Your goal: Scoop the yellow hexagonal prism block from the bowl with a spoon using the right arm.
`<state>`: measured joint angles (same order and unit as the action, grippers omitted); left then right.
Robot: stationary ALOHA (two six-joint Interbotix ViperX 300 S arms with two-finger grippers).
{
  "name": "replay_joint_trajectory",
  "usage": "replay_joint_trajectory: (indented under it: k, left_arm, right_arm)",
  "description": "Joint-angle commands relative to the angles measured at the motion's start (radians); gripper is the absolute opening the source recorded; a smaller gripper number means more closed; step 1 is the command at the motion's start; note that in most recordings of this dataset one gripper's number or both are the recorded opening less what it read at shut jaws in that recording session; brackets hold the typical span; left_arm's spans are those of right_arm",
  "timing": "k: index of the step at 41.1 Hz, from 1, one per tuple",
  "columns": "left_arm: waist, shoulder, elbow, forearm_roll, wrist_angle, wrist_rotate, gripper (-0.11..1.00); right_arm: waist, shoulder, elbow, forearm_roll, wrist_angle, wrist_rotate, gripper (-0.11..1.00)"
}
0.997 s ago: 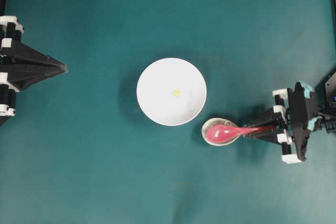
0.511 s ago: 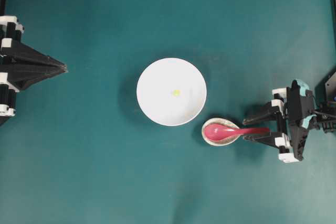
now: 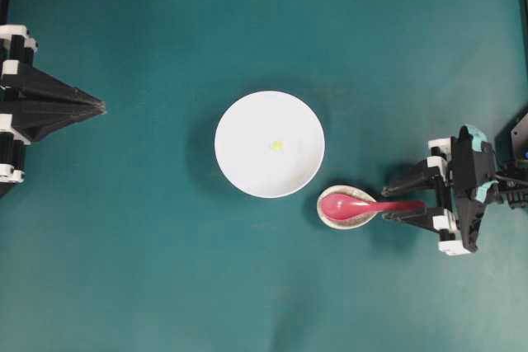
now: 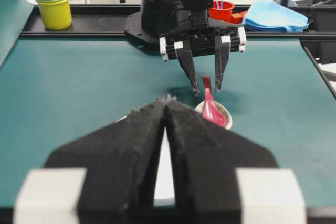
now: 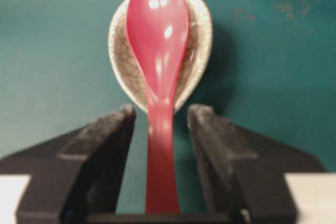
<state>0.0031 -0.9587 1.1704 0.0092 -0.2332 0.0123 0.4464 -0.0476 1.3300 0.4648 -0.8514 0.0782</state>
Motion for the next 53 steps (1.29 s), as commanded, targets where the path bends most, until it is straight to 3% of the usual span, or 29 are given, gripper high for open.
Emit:
replay_joint_trajectory:
  k: [1, 18, 53]
  left_arm:
    - [0.000, 0.008, -0.020, 0.003, -0.003, 0.000, 0.06]
    - [0.000, 0.008, -0.020, 0.003, -0.003, 0.000, 0.06]
    - [0.000, 0.008, -0.018, 0.003, -0.003, 0.000, 0.06]
  right_arm:
    - [0.011, 0.015, -0.005, 0.002, -0.043, -0.002, 0.52]
    - [0.026, 0.106, 0.002, 0.003, -0.161, 0.005, 0.52]
    - [0.038, 0.124, 0.014, 0.000, -0.160, 0.005, 0.51]
